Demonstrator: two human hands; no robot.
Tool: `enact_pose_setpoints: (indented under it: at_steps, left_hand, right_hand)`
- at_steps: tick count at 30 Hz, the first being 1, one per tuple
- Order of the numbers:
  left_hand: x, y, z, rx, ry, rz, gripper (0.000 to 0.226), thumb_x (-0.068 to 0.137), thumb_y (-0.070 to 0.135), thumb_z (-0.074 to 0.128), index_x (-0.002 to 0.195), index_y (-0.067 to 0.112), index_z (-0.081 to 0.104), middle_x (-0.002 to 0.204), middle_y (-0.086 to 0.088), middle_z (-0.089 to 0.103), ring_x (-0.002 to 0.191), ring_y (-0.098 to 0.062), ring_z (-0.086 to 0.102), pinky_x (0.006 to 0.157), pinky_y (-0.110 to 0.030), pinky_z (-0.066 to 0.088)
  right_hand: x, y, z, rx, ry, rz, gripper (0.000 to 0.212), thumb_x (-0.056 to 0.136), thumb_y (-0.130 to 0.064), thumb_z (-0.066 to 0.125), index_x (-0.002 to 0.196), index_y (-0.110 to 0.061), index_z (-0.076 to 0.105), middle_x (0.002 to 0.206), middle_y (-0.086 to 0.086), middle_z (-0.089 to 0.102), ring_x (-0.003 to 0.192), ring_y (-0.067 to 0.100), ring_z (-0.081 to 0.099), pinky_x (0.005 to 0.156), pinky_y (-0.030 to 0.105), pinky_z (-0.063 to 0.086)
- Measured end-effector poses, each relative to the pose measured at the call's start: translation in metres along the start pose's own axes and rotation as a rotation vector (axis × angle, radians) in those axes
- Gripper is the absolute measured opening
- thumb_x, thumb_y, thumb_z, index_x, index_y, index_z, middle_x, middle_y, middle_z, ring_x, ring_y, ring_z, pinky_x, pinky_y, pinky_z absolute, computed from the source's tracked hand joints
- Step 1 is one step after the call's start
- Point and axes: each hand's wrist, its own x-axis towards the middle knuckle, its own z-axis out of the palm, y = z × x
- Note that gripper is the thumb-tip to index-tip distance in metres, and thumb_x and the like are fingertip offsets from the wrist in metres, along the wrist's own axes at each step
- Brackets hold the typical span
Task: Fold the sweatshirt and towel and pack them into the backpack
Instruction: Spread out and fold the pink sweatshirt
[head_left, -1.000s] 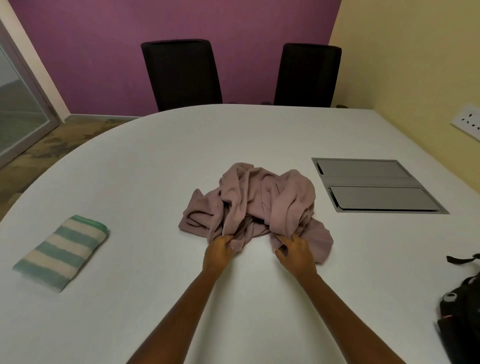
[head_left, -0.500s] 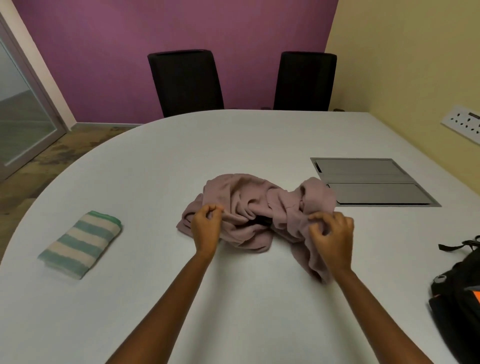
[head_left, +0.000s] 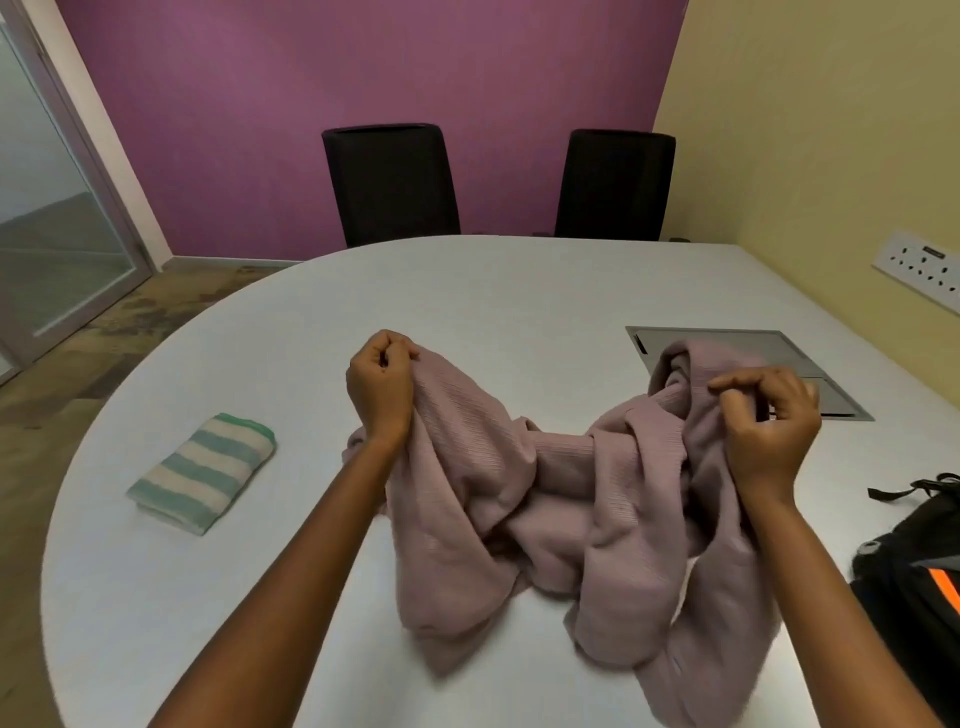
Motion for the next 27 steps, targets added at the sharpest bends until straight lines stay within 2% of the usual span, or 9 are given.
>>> enact_pose_setpoints:
  at_steps: [3,6,8,14,17,19,21,24,27]
  left_hand:
    - [0.016,-0.015,-0.005,0.149,-0.131,-0.135,0.025,0.091,0.005,0.041,0.108,0.014,0.059,0.108,-0.004,0.060,0.089,-0.011,0.056,0.082,-0.025,0.046]
    - [0.010,-0.040,-0.005,0.484,-0.358,-0.282,0.055,0.093,0.017,0.046,0.144,0.012,0.026,0.147,-0.014,0.032,0.129,-0.033,0.040,0.109,-0.044,0.032]
    - [-0.013,-0.056,-0.004,0.638,-0.434,-0.288,0.064,0.093,0.021,0.046,0.148,0.009,0.015,0.152,-0.016,0.020,0.138,-0.034,0.026,0.111,-0.046,0.023]
    - [-0.101,-0.116,-0.005,0.949,-0.645,-0.207,0.076,0.093,0.052,0.032,0.149,0.008,0.004,0.156,-0.017,0.006,0.145,-0.031,0.009,0.113,-0.048,0.017]
    - [-0.120,-0.135,-0.014,1.027,-0.736,-0.163,0.093,0.086,0.069,0.003,0.138,0.000,0.037,0.138,-0.027,0.043,0.125,-0.039,0.048,0.086,-0.062,0.045]
    - [-0.126,-0.160,-0.021,1.045,-0.752,-0.197,0.090,0.087,0.067,0.000,0.127,0.003,0.048,0.120,-0.027,0.059,0.102,-0.040,0.064,0.063,-0.063,0.049]
    - [-0.134,-0.169,-0.032,1.071,-0.786,-0.219,0.088,0.086,0.069,-0.001,0.128,0.007,0.045,0.120,-0.027,0.059,0.099,-0.040,0.065,0.061,-0.065,0.048]
    - [-0.140,-0.168,-0.048,0.953,-0.791,-0.314,0.112,0.071,0.082,-0.010,0.139,0.008,0.040,0.129,-0.031,0.050,0.110,-0.044,0.057,0.078,-0.062,0.048]
    - [-0.146,-0.174,-0.059,0.987,-0.765,-0.312,0.094,0.084,0.072,0.001,0.125,0.003,0.049,0.086,-0.027,0.062,0.065,-0.037,0.064,0.052,-0.039,0.052]
  right_hand:
    - [0.013,0.027,0.006,-0.086,-0.151,0.178,0.031,0.070,-0.029,0.042,0.080,-0.017,0.068,0.082,-0.025,0.063,0.089,0.014,0.055,0.091,0.026,0.041]
    - [0.011,0.056,0.015,-0.378,-0.415,0.465,0.035,0.082,-0.026,0.050,0.113,-0.016,0.063,0.123,0.018,0.052,0.121,0.038,0.042,0.102,0.042,0.035]
    - [-0.004,0.058,0.020,-0.466,-0.521,0.592,0.039,0.090,-0.021,0.053,0.128,-0.014,0.052,0.140,0.024,0.033,0.133,0.036,0.027,0.107,0.040,0.027]
    - [-0.087,0.057,0.038,-0.562,-0.750,0.512,0.057,0.089,-0.042,0.051,0.137,-0.014,0.039,0.143,0.021,0.032,0.133,0.037,0.029,0.107,0.046,0.028]
    - [-0.129,0.061,0.039,-0.608,-0.884,0.633,0.075,0.086,-0.055,0.050,0.146,-0.023,0.019,0.153,0.017,0.011,0.139,0.035,0.016,0.110,0.048,0.022]
    - [-0.152,0.072,0.034,-0.635,-0.929,0.636,0.080,0.084,-0.057,0.051,0.147,-0.030,0.010,0.155,0.014,0.002,0.141,0.034,0.011,0.110,0.049,0.024]
    - [-0.166,0.080,0.029,-0.651,-0.928,0.606,0.081,0.085,-0.054,0.052,0.147,-0.032,0.005,0.155,0.014,0.001,0.142,0.032,0.011,0.109,0.048,0.027]
    - [-0.178,0.086,0.025,-0.643,-0.882,0.573,0.077,0.087,-0.048,0.052,0.147,-0.029,0.009,0.154,0.015,0.006,0.141,0.032,0.015,0.109,0.046,0.029]
    - [-0.182,0.089,0.023,-0.624,-0.840,0.558,0.070,0.089,-0.041,0.053,0.146,-0.025,0.018,0.150,0.018,0.019,0.136,0.034,0.027,0.105,0.045,0.034]
